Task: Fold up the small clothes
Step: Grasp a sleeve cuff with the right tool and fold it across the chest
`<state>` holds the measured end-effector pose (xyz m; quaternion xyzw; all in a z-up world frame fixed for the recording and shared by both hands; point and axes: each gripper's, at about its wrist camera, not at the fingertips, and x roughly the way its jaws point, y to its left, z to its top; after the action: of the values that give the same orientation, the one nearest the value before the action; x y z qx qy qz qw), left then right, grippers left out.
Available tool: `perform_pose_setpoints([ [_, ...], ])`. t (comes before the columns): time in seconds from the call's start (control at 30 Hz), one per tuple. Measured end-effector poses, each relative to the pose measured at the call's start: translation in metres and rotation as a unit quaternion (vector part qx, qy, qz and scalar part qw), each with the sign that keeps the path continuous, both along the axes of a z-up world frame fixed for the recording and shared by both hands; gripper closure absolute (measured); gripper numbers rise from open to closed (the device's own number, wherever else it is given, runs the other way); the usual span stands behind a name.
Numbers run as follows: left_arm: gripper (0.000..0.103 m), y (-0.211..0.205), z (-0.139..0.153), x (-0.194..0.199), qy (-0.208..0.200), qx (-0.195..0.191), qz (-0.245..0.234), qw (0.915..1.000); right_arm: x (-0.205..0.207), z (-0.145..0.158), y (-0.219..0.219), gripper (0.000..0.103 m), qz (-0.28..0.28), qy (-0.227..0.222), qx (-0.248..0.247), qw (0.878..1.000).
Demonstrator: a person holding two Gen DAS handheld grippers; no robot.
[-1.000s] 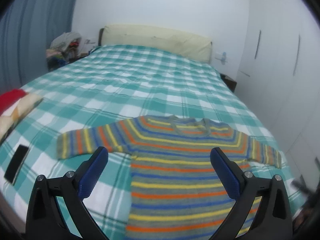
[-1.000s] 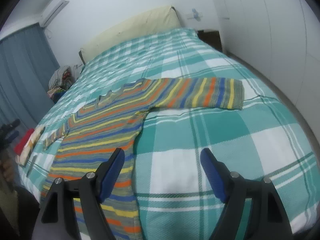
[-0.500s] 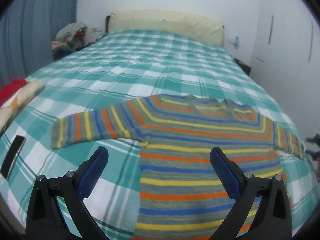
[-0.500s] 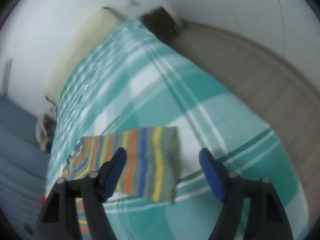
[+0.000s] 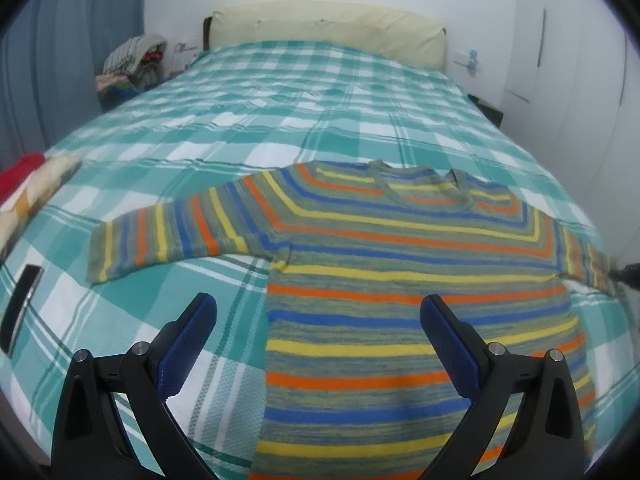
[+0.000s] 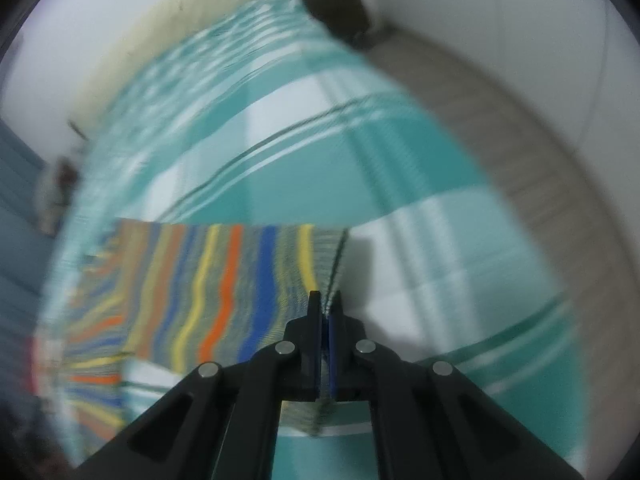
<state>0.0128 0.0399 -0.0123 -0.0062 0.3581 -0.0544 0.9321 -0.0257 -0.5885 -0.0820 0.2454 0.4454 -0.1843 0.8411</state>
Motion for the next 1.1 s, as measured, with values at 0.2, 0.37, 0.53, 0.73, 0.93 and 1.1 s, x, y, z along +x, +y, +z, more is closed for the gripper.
perform_pose_setpoints([
  [0.2, 0.001, 0.011, 0.005, 0.002, -0.003, -0.005, 0.013, 0.9999, -0.001, 0.010, 0.006, 0.102, 0.002, -0.012, -0.015, 1.000],
  [0.37, 0.001, 0.022, 0.007, 0.006, 0.006, -0.028, 0.028, 0.9992, 0.011, 0.083, 0.060, 0.102, 0.066, -0.092, -0.024, 0.993],
  [0.53, 0.001, 0.026, 0.016, 0.004, -0.006, -0.042, 0.029, 0.9987, 0.066, 0.154, 0.162, 0.102, 0.193, -0.130, -0.016, 0.972],
  [0.73, 0.001, 0.034, 0.020, 0.003, -0.022, -0.027, 0.043, 0.9985, 0.147, 0.153, 0.292, 0.101, 0.309, -0.108, -0.020, 0.945],
  [0.93, 0.001, 0.043, 0.014, 0.009, -0.001, -0.031, 0.051, 0.9982, 0.194, 0.093, 0.340, 0.042, 0.344, -0.065, 0.100, 0.931],
  [1.1, 0.001, 0.049, 0.014, 0.010, 0.007, -0.051, 0.053, 0.9973, 0.185, 0.075, 0.325, 0.038, 0.326, -0.072, 0.158, 0.929],
])
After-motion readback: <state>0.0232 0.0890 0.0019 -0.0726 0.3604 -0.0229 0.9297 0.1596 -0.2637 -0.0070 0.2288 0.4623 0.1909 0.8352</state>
